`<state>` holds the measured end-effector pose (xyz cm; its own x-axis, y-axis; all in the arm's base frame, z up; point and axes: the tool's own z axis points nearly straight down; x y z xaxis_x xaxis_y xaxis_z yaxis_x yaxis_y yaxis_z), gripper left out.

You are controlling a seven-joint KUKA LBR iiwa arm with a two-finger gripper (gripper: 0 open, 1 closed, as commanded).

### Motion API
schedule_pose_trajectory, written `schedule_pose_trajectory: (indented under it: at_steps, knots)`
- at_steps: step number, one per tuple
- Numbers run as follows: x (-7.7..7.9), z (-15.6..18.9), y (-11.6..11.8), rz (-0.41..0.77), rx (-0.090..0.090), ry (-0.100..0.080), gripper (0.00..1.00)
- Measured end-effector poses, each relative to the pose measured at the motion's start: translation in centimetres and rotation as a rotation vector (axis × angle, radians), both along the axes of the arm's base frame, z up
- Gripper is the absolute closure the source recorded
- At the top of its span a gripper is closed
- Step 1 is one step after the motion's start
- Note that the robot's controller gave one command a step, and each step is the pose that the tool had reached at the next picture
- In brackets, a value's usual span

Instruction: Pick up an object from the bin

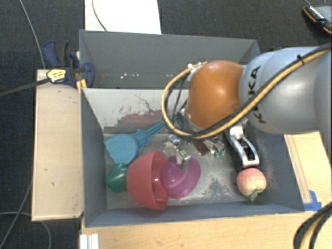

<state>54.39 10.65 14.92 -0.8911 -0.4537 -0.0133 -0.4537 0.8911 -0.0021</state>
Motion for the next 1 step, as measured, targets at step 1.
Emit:
schedule_pose_trajectory:
  at_steps: [1]
  knots:
    - [3.42,8.86,-1.14,-0.169,0.002,-0.002,1.0]
